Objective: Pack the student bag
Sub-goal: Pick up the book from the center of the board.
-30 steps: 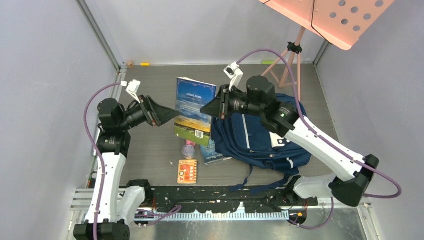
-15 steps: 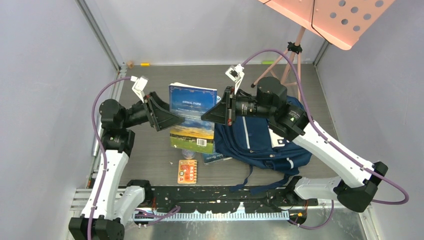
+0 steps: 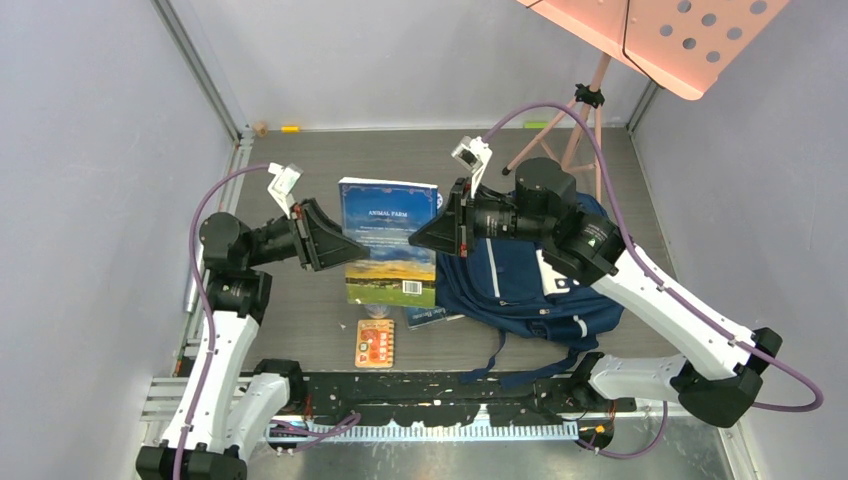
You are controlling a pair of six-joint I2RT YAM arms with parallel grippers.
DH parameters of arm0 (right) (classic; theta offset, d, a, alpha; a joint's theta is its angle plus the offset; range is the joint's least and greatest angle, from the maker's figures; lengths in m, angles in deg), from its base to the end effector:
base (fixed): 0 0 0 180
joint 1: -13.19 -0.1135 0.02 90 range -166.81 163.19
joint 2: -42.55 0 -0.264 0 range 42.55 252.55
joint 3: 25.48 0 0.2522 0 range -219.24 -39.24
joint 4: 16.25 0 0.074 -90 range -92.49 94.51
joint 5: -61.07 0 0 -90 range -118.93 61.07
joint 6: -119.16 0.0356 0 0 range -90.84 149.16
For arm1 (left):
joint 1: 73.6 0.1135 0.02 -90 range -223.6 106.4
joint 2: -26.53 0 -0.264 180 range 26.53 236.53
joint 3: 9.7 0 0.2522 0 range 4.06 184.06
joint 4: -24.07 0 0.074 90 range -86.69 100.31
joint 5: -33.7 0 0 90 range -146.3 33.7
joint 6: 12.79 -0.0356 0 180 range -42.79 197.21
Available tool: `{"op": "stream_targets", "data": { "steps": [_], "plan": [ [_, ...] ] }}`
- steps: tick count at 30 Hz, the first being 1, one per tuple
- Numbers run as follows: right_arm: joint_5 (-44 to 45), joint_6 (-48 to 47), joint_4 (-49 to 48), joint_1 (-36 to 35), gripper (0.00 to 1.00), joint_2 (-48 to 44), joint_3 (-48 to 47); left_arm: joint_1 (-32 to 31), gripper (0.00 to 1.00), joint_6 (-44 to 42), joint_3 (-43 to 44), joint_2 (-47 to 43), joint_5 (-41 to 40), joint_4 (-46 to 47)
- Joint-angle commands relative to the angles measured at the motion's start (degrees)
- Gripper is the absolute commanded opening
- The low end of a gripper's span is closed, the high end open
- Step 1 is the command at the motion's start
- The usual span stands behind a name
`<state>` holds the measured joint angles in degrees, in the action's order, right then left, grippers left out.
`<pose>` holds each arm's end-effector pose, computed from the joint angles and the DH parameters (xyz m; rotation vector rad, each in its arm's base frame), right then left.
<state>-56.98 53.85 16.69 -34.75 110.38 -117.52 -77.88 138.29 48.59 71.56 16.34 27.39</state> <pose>0.1581 0.2002 0.4454 -0.7663 1.7437 1.3214 0.1570 -0.0458 0.3823 0.4879 1.6804 -1.6733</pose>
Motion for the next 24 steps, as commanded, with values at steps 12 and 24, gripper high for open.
{"op": "stream_targets", "data": {
  "steps": [12, 24],
  "plan": [
    [20.19, -5.93, 8.69, -0.05, 0.28, -0.78, -4.33, -0.30, 0.00, -17.05, 4.47, 2.02, -8.71, -17.48],
    [44.77, -8.08, 20.41, -0.84, 0.81, 0.25, 1.35, -0.30, 0.00, -33.51, 19.46, 23.42, -35.73, -32.30]
  ]
}}
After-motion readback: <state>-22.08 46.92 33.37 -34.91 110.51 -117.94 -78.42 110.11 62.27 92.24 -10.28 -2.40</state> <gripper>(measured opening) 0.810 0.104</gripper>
